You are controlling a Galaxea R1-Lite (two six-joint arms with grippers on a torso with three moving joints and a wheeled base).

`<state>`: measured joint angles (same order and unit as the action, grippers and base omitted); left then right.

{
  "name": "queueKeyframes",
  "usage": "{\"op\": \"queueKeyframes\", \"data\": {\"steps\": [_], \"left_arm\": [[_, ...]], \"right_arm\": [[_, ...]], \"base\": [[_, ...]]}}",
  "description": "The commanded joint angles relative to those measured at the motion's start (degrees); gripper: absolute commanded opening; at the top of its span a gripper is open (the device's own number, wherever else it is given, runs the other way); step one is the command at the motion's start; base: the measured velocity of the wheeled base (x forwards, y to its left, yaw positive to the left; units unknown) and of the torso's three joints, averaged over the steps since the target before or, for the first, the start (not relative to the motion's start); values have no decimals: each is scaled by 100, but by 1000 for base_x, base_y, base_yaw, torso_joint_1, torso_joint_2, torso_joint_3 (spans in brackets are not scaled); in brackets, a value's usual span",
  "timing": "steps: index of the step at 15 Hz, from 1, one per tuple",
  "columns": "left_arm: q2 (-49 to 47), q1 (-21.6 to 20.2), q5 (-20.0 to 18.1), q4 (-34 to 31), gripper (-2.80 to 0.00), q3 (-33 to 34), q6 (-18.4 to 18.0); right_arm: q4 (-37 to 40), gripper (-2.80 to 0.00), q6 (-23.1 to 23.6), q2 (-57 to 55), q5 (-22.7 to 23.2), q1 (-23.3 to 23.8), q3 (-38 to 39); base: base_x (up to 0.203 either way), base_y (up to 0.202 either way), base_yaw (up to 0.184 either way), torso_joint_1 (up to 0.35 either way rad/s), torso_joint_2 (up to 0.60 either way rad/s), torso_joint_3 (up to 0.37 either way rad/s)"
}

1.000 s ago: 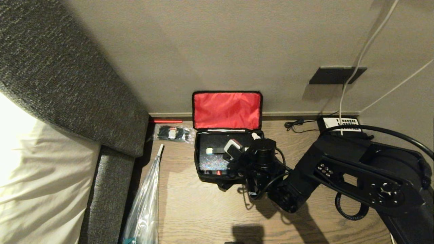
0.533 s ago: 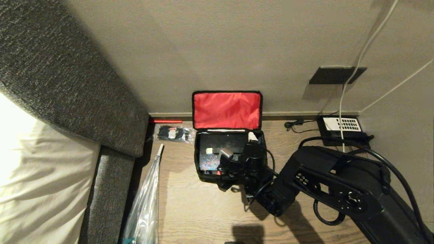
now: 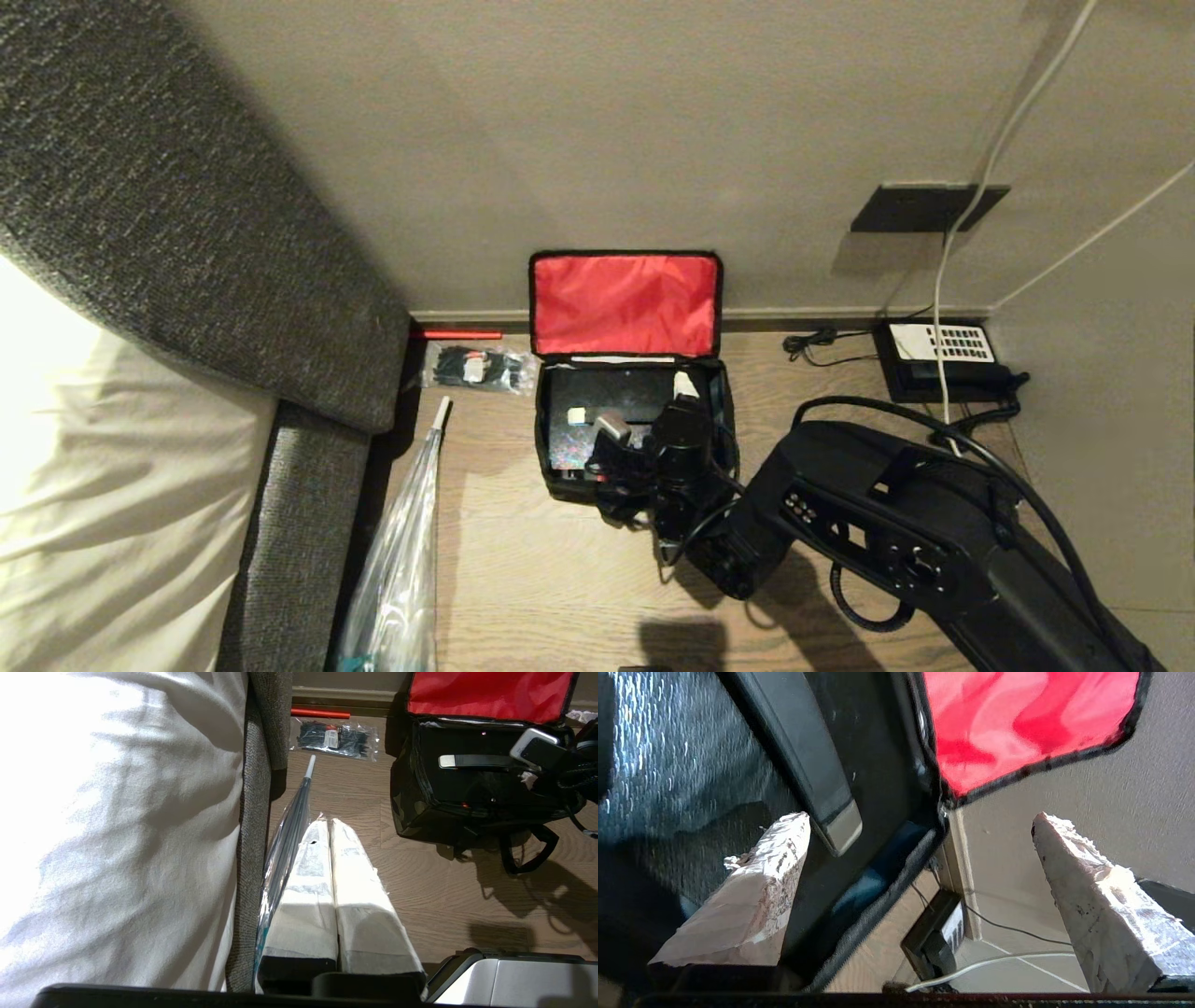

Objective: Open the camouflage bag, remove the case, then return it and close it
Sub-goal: Grip the handle

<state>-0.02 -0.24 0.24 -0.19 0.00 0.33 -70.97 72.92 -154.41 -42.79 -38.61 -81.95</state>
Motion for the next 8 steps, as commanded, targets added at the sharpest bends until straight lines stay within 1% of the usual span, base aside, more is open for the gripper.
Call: {"op": "queueKeyframes", "data": {"steps": [1,3,6,7,8], "left_arm": [[11,-2,2,2,-280,14,2],[11,-10,2,2,-280,17,2],[11,-2,2,2,-280,9,2],[11,-2,2,2,-280,9,2],[11,-10,2,2,-280,14,2]], "right_arm": [[-2,0,15,-238,-13,16,-463],[40,0,-11,-476,-7,60,-794],[73,0,-95,-664,91,140,-1040],[197,0,-132,-693,112,169,-1040],[421,0,-285,-644,165,177,-1027]], "base": [[0,0,0,0,0,0],[0,0,0,0,0,0],[0,0,0,0,0,0],[0,0,0,0,0,0],[0,0,0,0,0,0]]}}
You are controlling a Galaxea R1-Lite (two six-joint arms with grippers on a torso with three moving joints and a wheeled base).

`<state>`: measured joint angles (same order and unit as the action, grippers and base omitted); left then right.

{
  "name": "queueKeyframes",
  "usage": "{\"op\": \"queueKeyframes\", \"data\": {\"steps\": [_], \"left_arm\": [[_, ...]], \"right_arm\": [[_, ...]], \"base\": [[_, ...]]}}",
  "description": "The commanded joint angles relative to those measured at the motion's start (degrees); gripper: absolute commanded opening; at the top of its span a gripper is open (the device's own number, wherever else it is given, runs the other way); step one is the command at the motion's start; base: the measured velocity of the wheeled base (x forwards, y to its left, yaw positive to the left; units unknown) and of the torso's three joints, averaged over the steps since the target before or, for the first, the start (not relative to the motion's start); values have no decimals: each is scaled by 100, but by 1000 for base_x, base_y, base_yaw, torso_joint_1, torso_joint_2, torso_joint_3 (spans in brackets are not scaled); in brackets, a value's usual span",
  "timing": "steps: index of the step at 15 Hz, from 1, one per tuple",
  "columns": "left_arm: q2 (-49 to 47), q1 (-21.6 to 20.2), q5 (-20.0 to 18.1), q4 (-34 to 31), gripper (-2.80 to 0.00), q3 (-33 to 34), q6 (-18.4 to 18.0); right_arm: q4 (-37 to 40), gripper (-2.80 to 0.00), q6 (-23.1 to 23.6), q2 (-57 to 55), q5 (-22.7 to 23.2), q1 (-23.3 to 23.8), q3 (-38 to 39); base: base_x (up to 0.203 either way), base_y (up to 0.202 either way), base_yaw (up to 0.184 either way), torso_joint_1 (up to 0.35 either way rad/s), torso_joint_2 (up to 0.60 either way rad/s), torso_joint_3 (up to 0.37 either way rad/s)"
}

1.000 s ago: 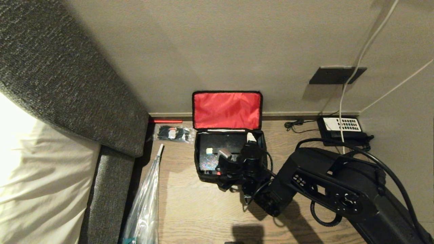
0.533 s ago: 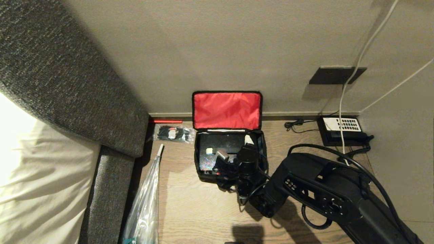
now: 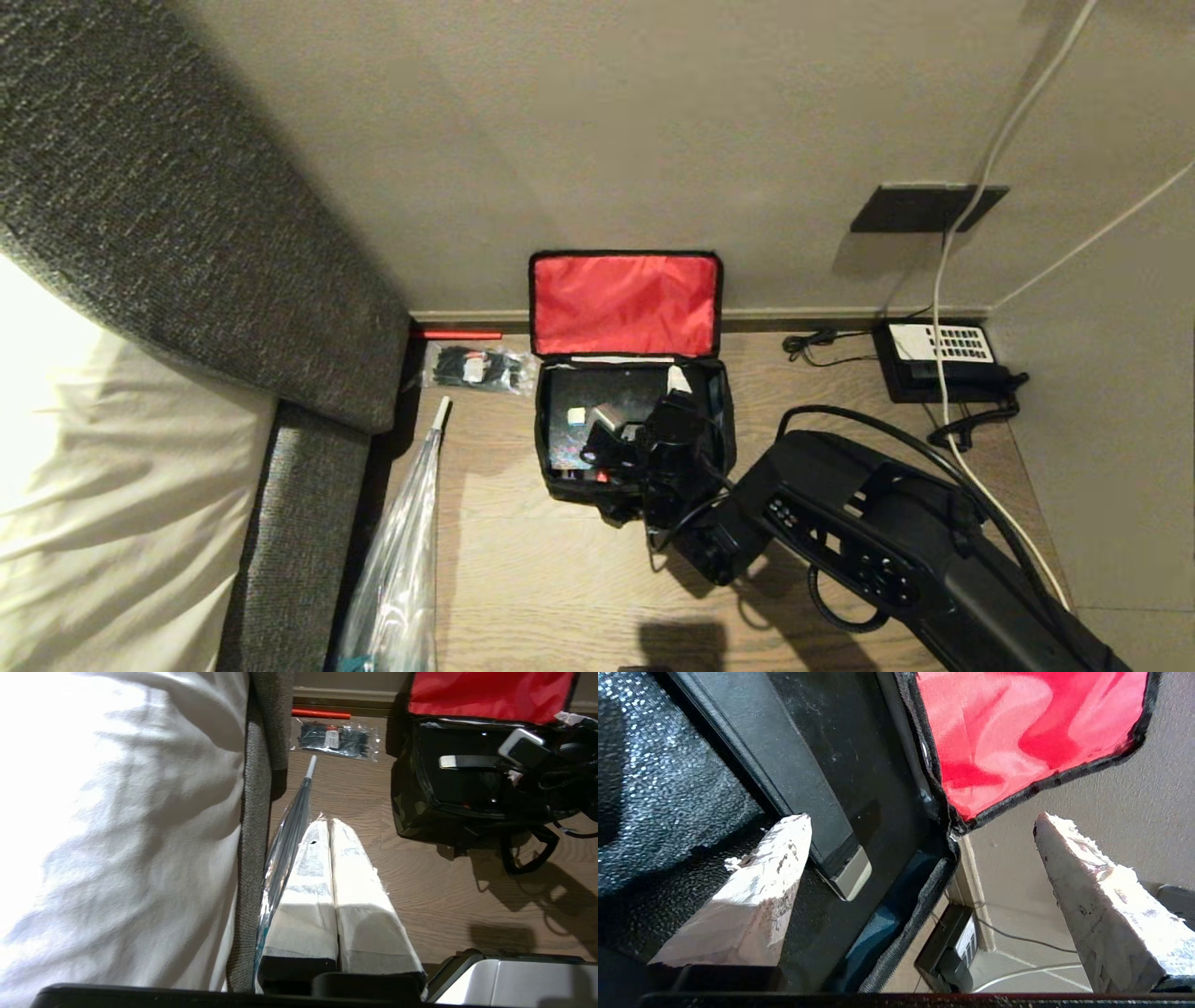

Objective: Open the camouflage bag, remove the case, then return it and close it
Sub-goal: Grip the handle

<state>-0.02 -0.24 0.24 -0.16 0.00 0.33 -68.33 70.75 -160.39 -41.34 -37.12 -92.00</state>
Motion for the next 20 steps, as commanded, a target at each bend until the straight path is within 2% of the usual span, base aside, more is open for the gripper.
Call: {"op": "queueKeyframes", "data": {"steps": [1,2,4,14,20], "left_arm": [[11,-9,9,-1,-280,9,2],[6,-7,2,-1,-280,12,2],[11,-2,2,-1,-280,18,2],[10,-2,2,-1,-280,17,2],[11,-2,3,-1,-280,15,2]], "right_arm": [[424,0,-319,-14,71,36,-127],[648,0,-467,-39,91,38,-308],[874,0,-530,39,113,89,-101],[923,0,-660,860,275,-52,506],[708,0,-601,453,340,-76,191]], "base": [[0,0,0,0,0,0],[0,0,0,0,0,0],[0,0,0,0,0,0],[0,0,0,0,0,0],[0,0,0,0,0,0]]}}
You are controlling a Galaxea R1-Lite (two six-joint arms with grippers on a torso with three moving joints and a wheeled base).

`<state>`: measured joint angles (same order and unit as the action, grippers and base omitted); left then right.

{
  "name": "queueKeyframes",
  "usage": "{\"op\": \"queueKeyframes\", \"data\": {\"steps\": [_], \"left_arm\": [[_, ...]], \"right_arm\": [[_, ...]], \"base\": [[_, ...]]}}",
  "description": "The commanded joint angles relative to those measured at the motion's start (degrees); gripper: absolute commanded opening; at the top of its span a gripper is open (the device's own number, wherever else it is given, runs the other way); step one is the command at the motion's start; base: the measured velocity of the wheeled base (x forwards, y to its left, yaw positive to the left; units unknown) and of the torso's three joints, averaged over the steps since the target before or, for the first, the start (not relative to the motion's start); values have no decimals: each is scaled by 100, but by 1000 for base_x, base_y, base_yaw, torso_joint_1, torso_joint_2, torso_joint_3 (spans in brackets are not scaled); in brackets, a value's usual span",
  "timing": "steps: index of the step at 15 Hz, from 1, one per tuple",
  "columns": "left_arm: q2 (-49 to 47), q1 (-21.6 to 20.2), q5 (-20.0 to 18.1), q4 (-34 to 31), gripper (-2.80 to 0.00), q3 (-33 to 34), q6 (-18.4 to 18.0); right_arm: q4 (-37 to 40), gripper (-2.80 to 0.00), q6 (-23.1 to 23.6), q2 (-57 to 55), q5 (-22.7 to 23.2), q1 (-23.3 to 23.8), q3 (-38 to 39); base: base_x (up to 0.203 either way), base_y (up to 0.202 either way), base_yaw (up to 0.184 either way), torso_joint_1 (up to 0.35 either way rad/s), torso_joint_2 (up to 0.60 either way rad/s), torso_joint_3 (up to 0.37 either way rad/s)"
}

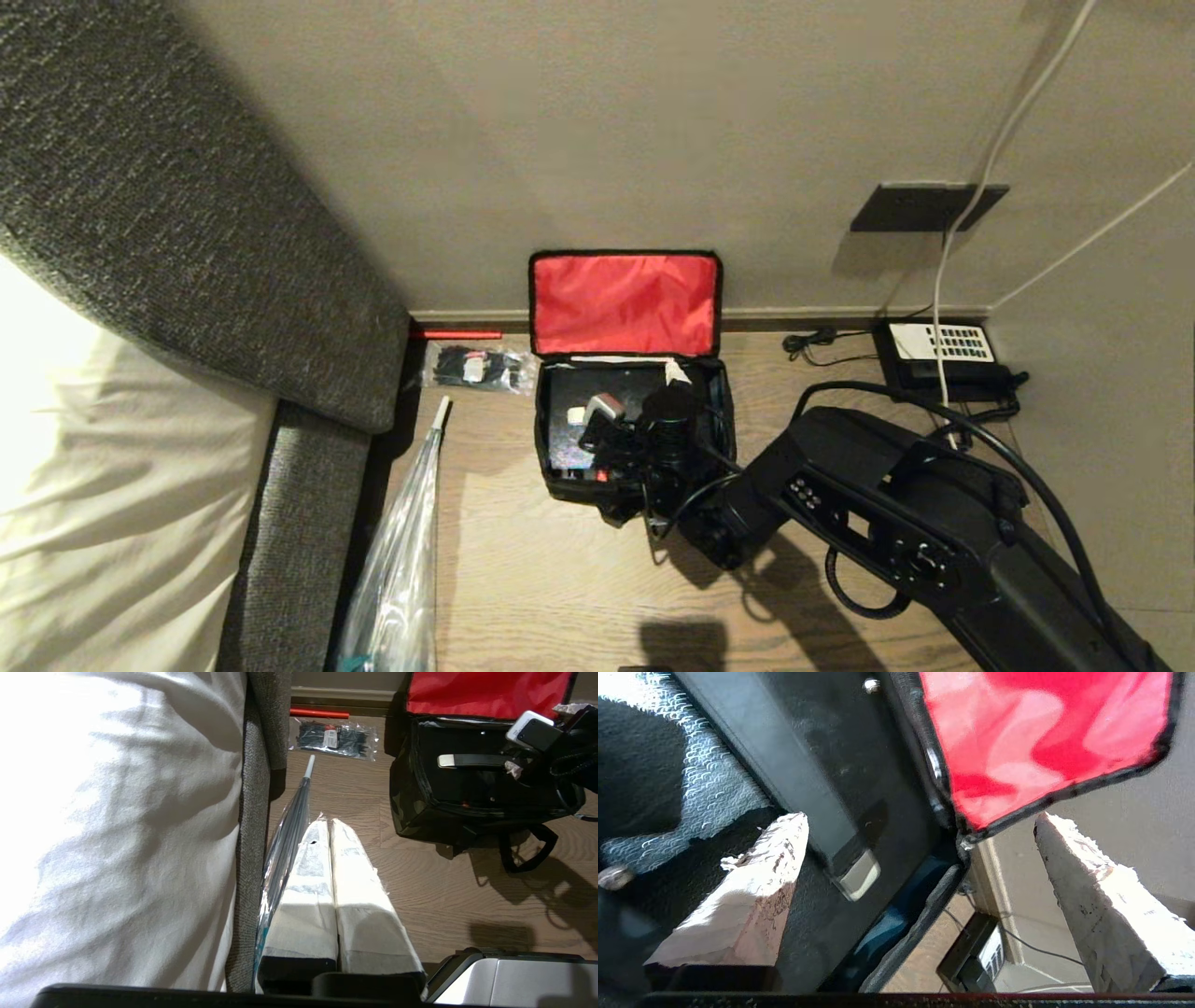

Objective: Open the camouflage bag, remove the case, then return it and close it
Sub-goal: Grip the handle

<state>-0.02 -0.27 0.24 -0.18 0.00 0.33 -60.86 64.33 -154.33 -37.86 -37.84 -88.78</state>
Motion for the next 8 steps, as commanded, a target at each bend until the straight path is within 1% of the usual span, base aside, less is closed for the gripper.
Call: {"op": "queueKeyframes", "data": {"steps": [1,5,8], "left_arm": [[11,0,2,1,-280,18,2],[11,0,2,1,-280,18,2],[11,0,2,1,-280,9,2]], "right_arm": [[-26,0,71,-234,8,3,-192],[-33,0,213,-530,16,68,-366],[-106,0,256,-709,34,104,-732]], "base": [[0,0,0,0,0,0],[0,0,0,0,0,0],[0,0,0,0,0,0]]}}
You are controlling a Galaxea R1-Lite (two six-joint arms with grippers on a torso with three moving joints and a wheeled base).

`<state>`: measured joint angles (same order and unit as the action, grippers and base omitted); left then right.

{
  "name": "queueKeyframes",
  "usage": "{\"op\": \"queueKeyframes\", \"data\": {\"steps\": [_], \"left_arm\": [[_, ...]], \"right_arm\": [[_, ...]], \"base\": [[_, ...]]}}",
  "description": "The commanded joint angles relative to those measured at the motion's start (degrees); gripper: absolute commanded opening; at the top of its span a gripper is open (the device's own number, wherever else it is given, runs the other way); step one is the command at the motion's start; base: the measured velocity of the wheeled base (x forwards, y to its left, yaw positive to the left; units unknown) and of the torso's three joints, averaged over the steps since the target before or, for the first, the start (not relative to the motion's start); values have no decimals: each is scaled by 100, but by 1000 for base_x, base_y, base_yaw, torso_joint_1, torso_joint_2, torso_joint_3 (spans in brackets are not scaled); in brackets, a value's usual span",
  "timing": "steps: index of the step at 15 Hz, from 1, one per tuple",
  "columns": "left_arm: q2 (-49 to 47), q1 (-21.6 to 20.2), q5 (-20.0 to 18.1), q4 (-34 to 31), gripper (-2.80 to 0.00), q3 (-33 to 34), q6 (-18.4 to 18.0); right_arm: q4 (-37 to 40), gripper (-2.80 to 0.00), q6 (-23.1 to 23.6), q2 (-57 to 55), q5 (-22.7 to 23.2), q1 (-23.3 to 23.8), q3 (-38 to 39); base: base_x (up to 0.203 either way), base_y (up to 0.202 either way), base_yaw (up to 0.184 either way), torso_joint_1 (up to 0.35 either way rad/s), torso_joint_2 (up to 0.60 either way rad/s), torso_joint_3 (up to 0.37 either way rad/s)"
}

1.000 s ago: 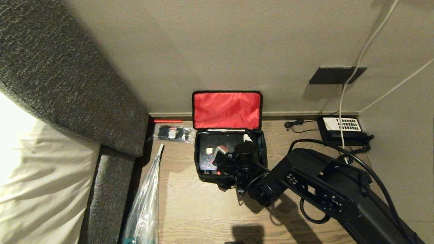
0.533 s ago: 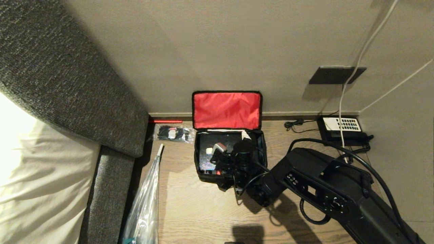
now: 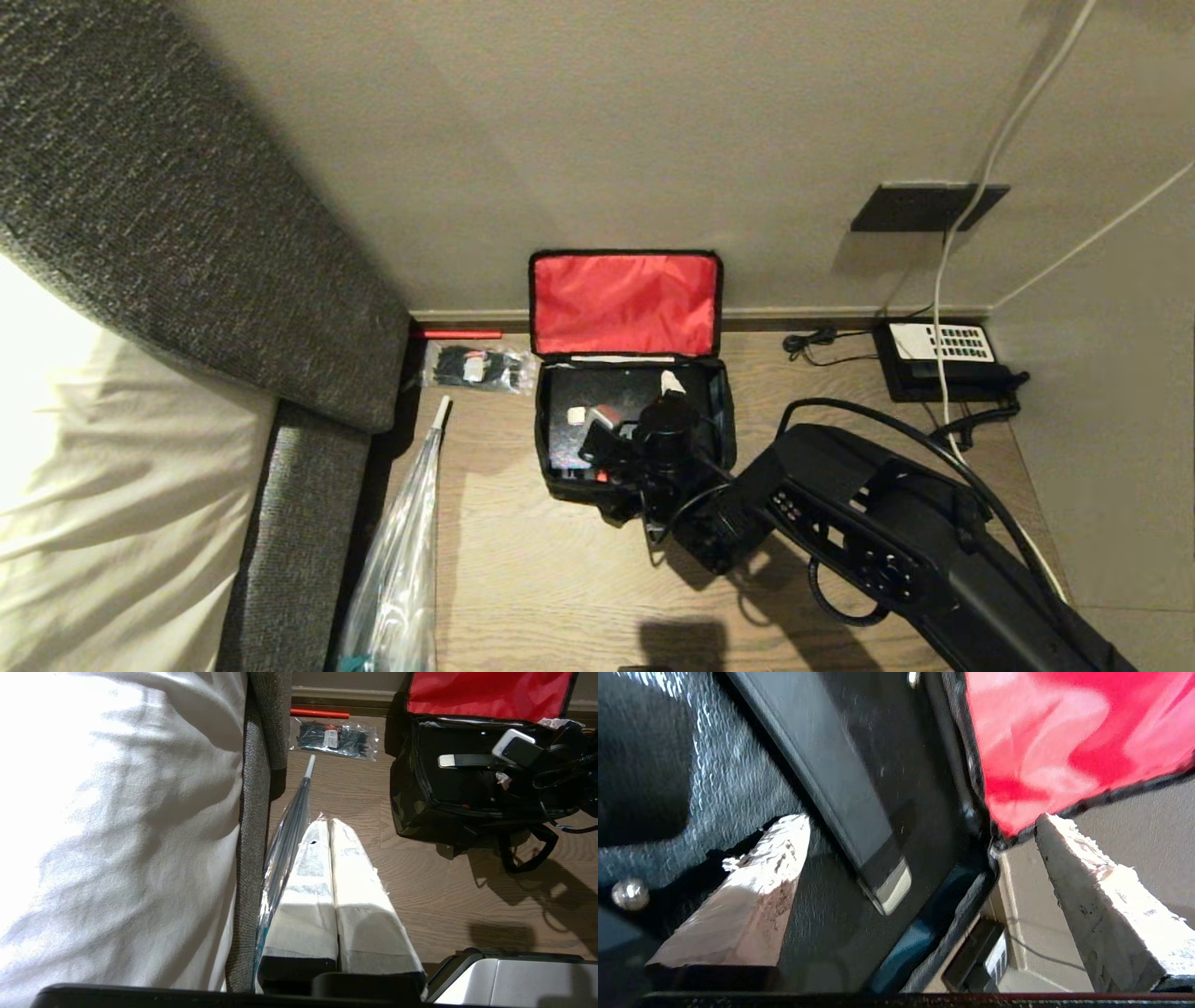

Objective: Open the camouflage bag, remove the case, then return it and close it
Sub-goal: Grip the handle

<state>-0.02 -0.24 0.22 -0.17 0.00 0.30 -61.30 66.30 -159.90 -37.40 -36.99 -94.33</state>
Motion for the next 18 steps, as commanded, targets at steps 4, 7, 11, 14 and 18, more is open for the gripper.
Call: {"op": "queueKeyframes", "data": {"steps": [4,7,11,14,18], "left_arm": [[11,-9,4,-1,-280,17,5],[11,-5,4,-1,-280,16,5],[11,-2,4,-1,-280,18,5],[11,-2,4,-7,-280,10,5],[2,-11,4,-1,-280,9,5]], "right_arm": [[-858,0,966,-390,85,86,-534],[-1118,0,1453,-429,110,127,-706],[-1114,0,2081,-439,107,157,-734],[-1104,0,2435,-440,64,162,-811],[-725,0,2554,-683,-320,236,-1685]], "base": [[0,0,0,0,0,0],[0,0,0,0,0,0],[0,0,0,0,0,0],[0,0,0,0,0,0],[0,0,0,0,0,0]]}}
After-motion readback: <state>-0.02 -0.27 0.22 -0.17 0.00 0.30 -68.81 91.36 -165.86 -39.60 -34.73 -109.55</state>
